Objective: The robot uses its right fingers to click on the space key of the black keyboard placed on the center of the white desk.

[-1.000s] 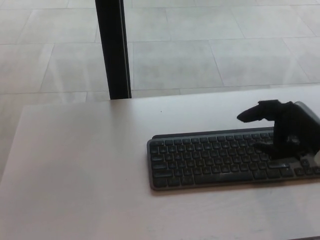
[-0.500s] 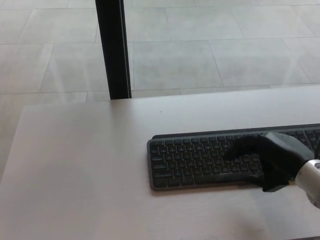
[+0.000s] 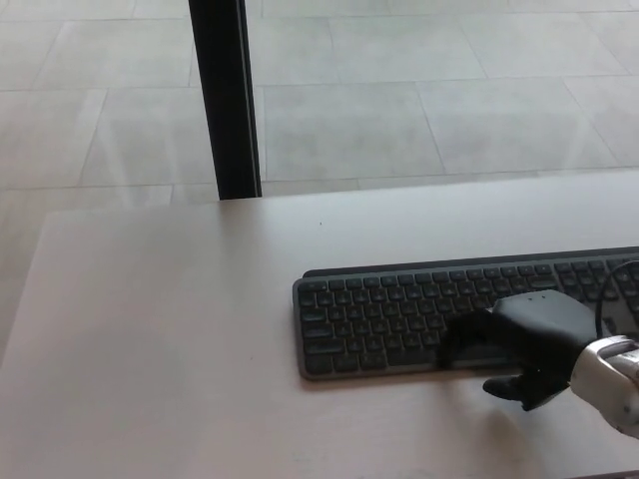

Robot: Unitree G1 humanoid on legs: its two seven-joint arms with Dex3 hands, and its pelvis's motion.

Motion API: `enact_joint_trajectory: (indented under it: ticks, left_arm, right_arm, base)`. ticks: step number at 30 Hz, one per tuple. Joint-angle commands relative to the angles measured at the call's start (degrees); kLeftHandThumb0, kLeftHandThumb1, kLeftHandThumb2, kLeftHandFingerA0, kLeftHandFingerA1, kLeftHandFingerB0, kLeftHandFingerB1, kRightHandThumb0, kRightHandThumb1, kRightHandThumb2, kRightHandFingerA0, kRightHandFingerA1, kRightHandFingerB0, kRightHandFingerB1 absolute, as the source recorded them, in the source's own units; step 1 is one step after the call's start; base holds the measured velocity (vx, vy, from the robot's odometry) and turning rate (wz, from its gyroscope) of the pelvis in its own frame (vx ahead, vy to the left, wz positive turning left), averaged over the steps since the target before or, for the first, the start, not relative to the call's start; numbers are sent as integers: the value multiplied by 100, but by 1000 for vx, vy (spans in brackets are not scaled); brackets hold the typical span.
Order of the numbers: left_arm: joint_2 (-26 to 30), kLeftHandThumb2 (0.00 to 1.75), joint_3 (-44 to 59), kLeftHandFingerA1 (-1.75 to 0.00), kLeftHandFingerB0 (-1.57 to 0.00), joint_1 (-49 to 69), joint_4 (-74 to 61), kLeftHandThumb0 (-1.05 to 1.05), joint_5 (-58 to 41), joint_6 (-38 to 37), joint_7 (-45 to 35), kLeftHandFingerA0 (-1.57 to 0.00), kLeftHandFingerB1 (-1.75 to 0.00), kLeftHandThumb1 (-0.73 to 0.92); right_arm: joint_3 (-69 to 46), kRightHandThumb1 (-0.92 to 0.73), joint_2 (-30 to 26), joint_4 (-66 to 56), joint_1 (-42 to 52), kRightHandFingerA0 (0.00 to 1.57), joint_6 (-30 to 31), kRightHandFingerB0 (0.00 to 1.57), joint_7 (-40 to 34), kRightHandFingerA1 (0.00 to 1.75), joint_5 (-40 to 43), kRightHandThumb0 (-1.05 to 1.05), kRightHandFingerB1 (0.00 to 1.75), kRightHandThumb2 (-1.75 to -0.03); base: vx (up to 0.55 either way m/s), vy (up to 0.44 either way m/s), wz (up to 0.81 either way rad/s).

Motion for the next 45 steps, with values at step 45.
enact_joint_trajectory:
  ticks: [45]
  left_arm:
    - [267,55,-127,-82,-76,118,61,-44,-213,-163,-66,-82,-60,50]
  right_arm:
    - [-4381,-58,114,-1081,69,78,37,65,1301,175,2692,-5,42,-66]
  base:
    - [0,0,0]
